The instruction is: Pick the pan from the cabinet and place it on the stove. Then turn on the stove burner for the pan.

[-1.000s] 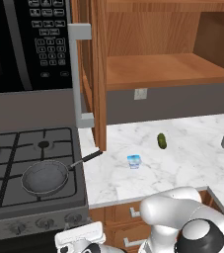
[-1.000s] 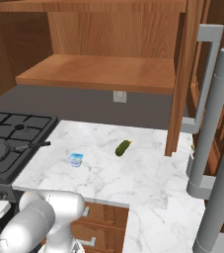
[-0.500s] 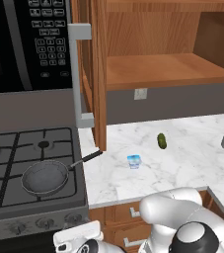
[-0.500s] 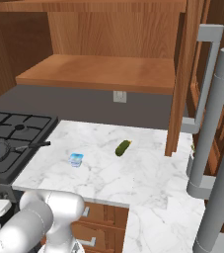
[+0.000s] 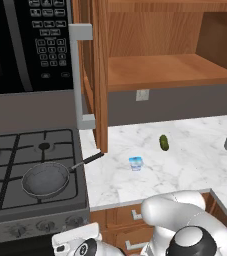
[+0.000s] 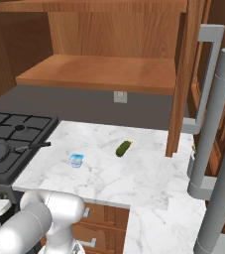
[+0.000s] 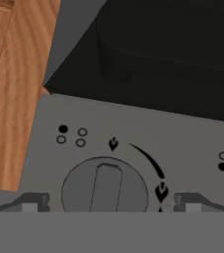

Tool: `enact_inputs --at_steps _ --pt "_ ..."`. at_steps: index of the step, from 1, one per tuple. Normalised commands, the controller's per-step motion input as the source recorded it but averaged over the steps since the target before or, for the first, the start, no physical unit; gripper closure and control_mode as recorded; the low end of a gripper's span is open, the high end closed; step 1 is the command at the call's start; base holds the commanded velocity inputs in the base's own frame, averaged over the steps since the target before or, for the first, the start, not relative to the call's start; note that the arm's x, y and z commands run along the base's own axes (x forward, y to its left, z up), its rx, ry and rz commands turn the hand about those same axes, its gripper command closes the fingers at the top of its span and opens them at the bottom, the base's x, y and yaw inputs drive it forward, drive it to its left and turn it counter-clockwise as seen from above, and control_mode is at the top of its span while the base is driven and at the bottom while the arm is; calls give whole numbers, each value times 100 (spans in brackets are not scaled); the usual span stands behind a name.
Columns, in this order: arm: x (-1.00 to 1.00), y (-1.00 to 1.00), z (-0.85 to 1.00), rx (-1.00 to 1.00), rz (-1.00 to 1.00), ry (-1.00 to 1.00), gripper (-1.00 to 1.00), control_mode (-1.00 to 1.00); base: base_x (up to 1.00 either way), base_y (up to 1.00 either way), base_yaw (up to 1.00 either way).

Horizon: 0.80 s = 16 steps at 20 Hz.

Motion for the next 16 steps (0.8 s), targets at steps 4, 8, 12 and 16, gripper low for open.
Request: enact_inputs --at_steps 4,8,12,16 --pt "0 0 -6 0 0 2 -100 -100 0 0 0" --pt "1 0 -8 0 0 1 -100 -100 0 0 0" --pt "8 0 -7 2 0 0 -100 -100 0 0 0" --pt "7 0 -2 4 0 0 -100 -100 0 0 0"
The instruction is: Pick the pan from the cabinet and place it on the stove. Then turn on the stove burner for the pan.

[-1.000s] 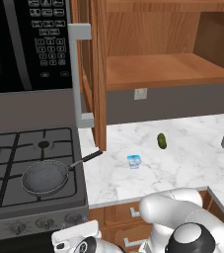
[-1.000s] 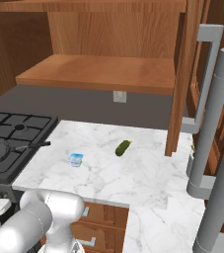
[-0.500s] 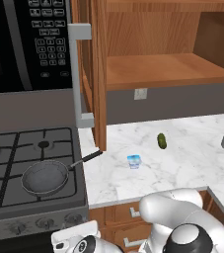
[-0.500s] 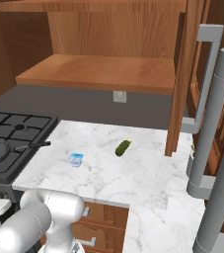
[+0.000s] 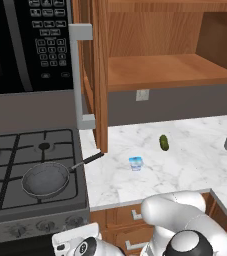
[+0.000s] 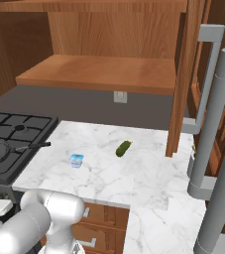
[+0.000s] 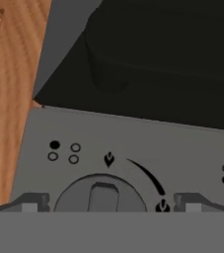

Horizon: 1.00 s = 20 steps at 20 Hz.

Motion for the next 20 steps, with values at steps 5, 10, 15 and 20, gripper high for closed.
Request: enact_inputs --at_steps 5,10,15,20 --pt "2 0 0 6 0 -1 -100 -100 0 0 0" --pt "0 0 0 5 0 -4 -100 -100 0 0 0" --pt "0 0 0 4 0 -4 -100 -100 0 0 0" --pt "0 0 0 1 0 0 -100 -100 0 0 0"
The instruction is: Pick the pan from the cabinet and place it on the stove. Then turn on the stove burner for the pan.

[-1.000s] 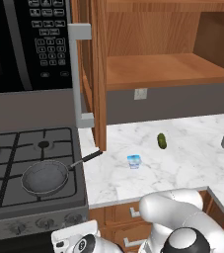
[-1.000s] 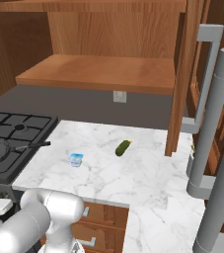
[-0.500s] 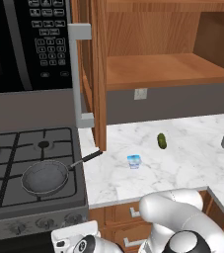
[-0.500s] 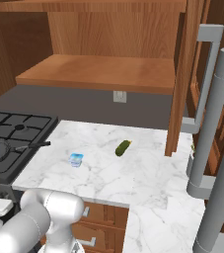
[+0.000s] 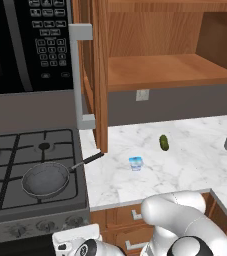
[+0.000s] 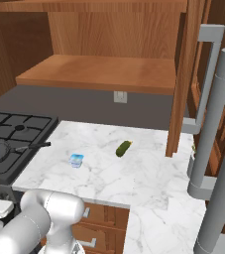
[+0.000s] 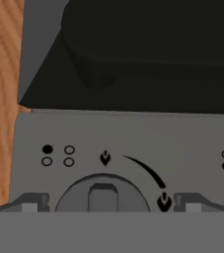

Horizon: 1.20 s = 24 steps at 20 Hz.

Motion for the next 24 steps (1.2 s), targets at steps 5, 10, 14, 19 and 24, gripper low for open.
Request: enact_inputs --at_steps 5,10,14,19,24 --pt "1 1 0 1 0 0 -100 -100 0 0 0" --pt "2 1 2 0 0 0 -100 -100 0 0 0" --pt "0 0 4 0 0 0 -100 -100 0 0 0" --pt "0 0 1 0 0 0 -100 -100 0 0 0" --pt "4 3 0 0 0 0 100 -100 0 0 0"
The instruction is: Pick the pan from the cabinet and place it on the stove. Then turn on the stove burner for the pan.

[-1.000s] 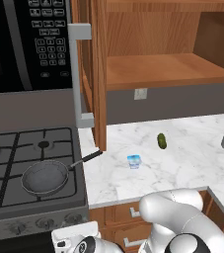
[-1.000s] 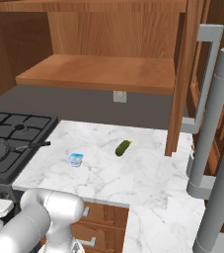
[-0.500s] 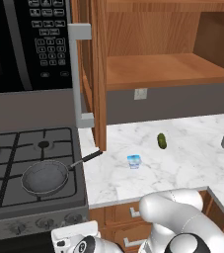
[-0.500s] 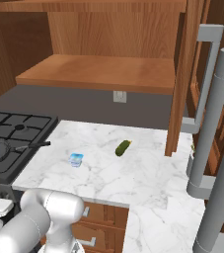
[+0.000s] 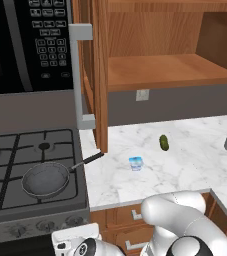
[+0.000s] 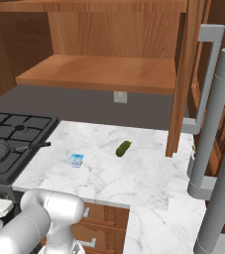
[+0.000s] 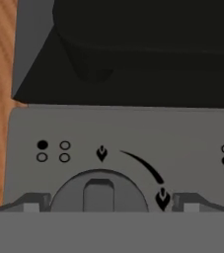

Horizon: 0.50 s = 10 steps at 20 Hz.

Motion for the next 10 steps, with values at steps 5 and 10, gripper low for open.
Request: enact_inputs --at_steps 5,10 --pt "9 4 1 0 0 0 100 -100 0 0 0" --pt "9 0 1 0 0 0 100 -100 0 0 0"
